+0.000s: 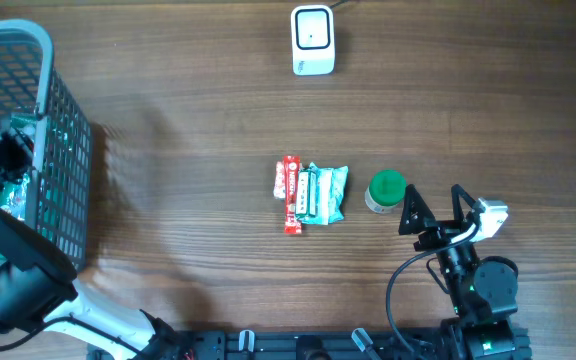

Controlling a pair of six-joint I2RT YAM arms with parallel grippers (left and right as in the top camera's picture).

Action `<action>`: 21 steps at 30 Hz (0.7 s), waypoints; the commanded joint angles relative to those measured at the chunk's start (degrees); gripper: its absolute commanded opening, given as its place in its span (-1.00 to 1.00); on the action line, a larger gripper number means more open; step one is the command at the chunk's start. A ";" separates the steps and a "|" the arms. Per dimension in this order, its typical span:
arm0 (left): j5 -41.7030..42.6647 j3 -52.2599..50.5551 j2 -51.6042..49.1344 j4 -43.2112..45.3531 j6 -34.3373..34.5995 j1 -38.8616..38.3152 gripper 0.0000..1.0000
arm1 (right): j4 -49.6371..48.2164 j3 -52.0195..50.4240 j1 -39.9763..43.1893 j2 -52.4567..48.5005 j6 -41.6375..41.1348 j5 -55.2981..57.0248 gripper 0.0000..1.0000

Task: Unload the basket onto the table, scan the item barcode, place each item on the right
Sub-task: 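Reach the left gripper into the basket and grasp the green 3M glove bag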

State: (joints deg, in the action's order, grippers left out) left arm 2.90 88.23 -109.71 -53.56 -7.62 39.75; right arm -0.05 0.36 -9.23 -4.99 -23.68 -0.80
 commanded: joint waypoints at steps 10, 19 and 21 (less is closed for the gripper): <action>-6.01 -13.31 -0.20 9.42 -2.69 -1.77 0.98 | -0.28 -0.07 -0.24 -0.17 1.01 0.76 1.00; -5.73 -14.93 -4.50 11.65 -2.45 -1.73 0.06 | -0.28 -0.07 -0.24 -0.17 1.01 0.76 1.00; -5.11 -14.93 -4.68 12.17 -2.40 -1.73 -0.48 | -0.28 -0.07 -0.24 -0.17 1.01 0.76 1.00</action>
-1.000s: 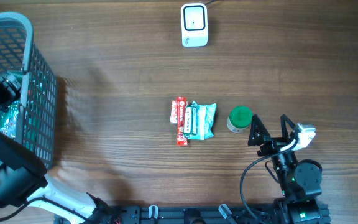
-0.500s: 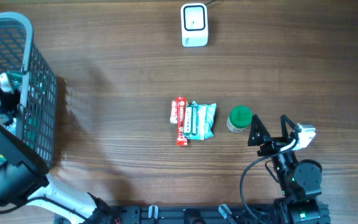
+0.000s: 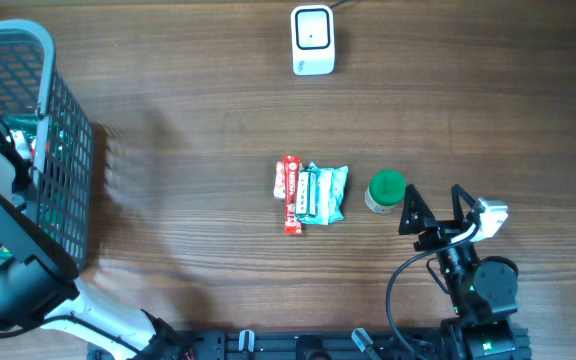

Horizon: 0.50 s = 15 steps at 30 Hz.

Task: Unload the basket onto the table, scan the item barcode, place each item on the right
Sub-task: 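Reach the left gripper into the basket and grasp the green 3M glove bag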

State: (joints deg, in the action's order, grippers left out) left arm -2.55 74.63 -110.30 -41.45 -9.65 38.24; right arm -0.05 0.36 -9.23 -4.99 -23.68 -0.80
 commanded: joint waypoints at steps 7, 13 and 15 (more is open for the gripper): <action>6.84 -0.22 -3.67 0.28 0.07 -0.22 -0.92 | -0.28 -0.07 -0.24 -0.22 1.05 0.76 1.00; 5.03 9.40 1.53 -4.94 4.96 -0.22 -0.92 | -0.28 -0.07 -0.24 -0.33 1.03 0.76 1.00; 1.31 13.88 4.94 -6.38 8.79 -0.22 -0.92 | -0.28 -0.07 -0.24 -0.33 1.03 0.76 0.99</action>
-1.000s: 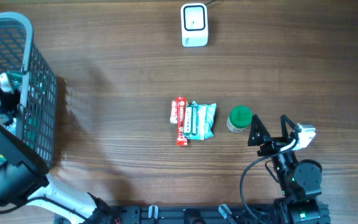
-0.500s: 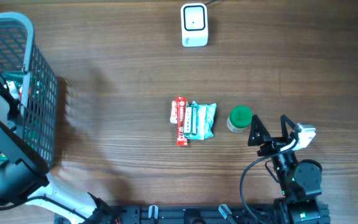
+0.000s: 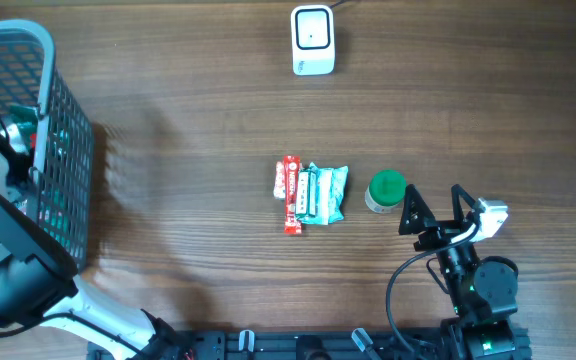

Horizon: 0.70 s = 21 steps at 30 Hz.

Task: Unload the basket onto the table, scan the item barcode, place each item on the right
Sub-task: 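Reach the left gripper into the basket and grasp the green 3M glove bag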

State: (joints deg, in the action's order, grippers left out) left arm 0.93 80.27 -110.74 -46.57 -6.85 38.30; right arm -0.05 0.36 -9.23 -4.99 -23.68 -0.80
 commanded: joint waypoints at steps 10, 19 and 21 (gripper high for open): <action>-2.82 17.64 26.18 2.95 20.72 -0.28 -0.92 | -0.28 -0.07 -0.24 -0.33 1.03 0.76 1.00; 28.72 17.62 39.63 -2.03 25.77 -1.77 -0.92 | -0.28 -0.07 -0.24 -0.33 1.05 0.76 1.00; 29.09 17.62 40.89 -5.57 25.75 -4.92 -0.92 | -0.28 -0.07 -0.24 -0.33 1.05 0.76 1.00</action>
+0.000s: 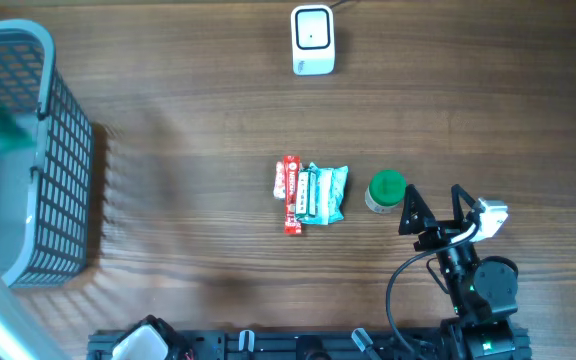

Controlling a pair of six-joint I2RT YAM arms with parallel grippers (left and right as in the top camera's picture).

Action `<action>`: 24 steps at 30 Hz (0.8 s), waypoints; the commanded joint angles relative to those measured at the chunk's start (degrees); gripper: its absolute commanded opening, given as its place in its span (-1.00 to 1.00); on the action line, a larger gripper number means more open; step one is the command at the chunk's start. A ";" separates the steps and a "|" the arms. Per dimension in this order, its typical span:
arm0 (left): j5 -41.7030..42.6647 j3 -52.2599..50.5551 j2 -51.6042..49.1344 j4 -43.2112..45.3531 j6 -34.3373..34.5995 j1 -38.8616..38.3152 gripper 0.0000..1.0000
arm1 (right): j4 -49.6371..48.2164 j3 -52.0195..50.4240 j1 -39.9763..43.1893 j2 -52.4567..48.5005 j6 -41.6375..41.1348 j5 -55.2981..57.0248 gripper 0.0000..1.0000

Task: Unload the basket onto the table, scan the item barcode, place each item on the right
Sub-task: 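Reach the left gripper into the basket and grasp the green 3M glove bag, then lift the glove bag and hold it up toward the scanner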

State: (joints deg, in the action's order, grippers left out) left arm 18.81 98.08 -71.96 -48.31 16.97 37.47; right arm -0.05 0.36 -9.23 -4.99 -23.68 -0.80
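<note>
The white barcode scanner stands at the table's far edge. At the far left, over the grey mesh basket, a blurred green packet hangs raised in my left gripper, which is mostly cut off by the frame edge. My right gripper rests open near the front right, just right of a green-lidded jar. A red packet and a teal packet lie side by side in the middle of the table.
The basket's tall mesh wall stands along the left side. The left arm's white link crosses the front left corner. The right arm's base and cable sit at the front right.
My left gripper was down inside the basket among its contents. Now it is higher and further left, with a blurred green packet in it above the basket. The right arm has not moved.
My left gripper was deep in the basket by green items. It stayed there at the two later moments, shifted slightly. Now it is raised out of the basket with a green packet. The table items and right gripper kept their places throughout.
</note>
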 commanded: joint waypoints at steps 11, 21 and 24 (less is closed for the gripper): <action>7.69 -9.29 -1.33 -12.37 -1.51 -30.32 -0.91 | -0.28 -0.07 -0.24 -0.33 1.03 0.76 1.00; -6.69 -28.85 -9.99 -1.46 5.31 -50.23 -0.92 | -0.28 -0.07 -0.24 -0.33 1.03 0.76 1.00; -9.73 -34.25 -12.68 3.56 7.82 -54.23 -0.92 | -0.28 -0.07 -0.24 -0.33 1.03 0.76 1.00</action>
State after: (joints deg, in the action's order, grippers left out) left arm 15.49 69.25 -82.21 -48.53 20.32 -12.58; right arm -0.05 0.36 -9.23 -4.99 -23.68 -0.80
